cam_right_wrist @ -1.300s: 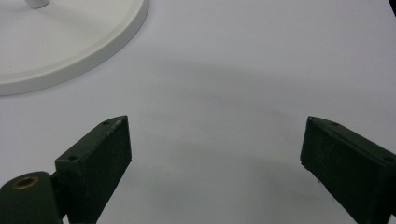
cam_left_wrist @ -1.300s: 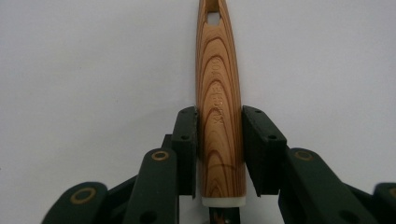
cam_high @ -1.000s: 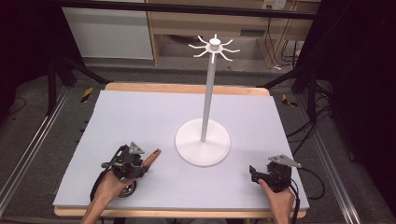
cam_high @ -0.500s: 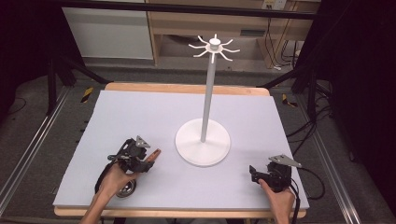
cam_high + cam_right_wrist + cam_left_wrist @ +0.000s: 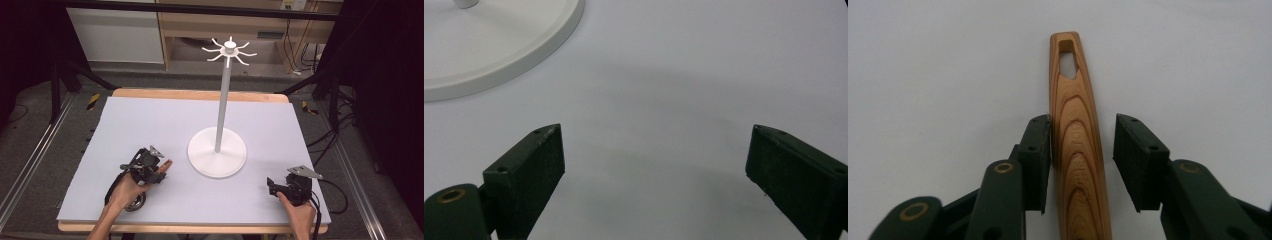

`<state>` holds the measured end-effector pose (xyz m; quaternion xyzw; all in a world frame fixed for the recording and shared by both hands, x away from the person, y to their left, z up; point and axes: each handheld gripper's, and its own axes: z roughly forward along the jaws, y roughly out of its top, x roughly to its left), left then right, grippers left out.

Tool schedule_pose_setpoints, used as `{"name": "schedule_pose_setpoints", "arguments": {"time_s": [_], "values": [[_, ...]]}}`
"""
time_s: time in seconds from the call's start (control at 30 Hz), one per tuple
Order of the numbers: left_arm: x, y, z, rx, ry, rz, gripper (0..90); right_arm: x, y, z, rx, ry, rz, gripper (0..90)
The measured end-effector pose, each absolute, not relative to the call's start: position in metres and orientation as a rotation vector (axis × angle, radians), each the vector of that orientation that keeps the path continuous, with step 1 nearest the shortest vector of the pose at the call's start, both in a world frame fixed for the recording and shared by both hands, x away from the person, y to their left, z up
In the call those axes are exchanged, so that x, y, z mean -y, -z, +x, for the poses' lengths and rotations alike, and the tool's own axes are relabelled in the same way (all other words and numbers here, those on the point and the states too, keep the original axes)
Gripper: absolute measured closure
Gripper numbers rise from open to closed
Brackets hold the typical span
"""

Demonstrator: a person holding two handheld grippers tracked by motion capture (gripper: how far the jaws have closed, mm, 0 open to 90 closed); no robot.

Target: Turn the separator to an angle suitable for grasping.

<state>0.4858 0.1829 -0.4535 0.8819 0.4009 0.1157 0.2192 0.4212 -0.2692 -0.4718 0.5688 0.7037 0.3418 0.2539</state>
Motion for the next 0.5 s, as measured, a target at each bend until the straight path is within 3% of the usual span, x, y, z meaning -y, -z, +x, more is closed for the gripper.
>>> {"name": "schedule_pose_setpoints", "arguments": {"time_s": [0.5], "values": [[-0.1836,0.454,0.4889,-1.158,-0.305,2.45,63.4,0.269,0.4726,0.422,-1.927,-0.919,1.547,9.2]]}}
